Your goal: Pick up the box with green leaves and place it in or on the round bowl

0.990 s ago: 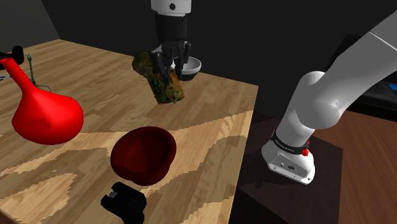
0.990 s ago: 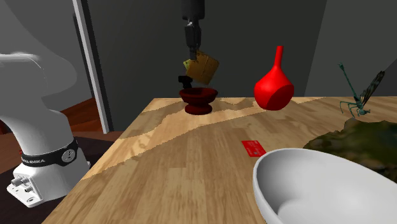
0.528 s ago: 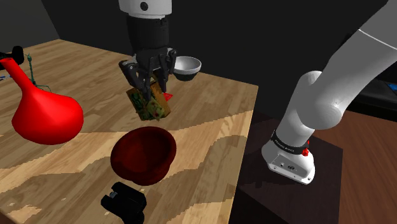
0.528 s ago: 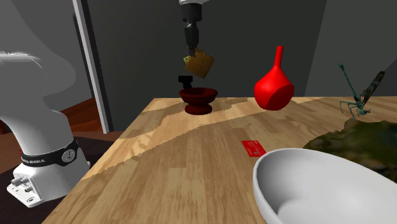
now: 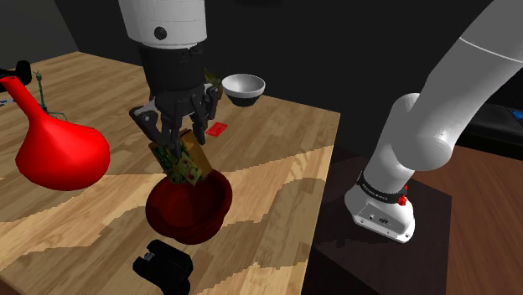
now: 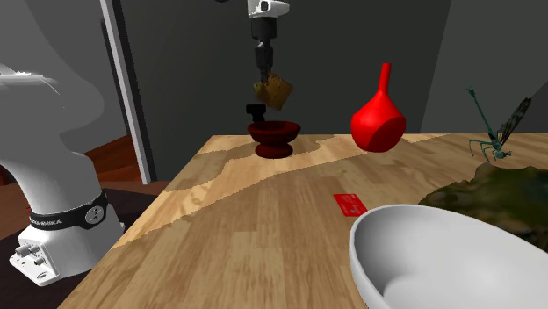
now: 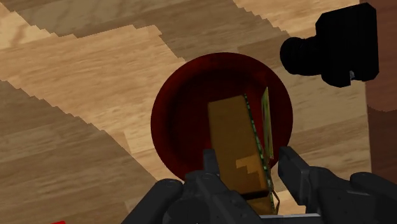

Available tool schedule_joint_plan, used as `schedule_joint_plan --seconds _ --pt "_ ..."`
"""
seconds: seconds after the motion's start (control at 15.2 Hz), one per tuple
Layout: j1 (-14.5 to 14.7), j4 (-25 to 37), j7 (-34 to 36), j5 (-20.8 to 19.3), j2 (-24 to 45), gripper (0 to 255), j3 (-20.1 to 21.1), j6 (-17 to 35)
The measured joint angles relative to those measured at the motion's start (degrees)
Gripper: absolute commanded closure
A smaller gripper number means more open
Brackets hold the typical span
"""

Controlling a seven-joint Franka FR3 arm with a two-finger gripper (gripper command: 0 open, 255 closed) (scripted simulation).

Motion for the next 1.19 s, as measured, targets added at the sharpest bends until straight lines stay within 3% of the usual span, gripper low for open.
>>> schedule_joint_plan --seconds 0.92,1.19 --pt "0.3 -8.9 0.7 -0.8 2.1 255 1.2 10.7" --pt "0.3 -9.4 0.6 -0.8 2.3 255 1.2 11.4"
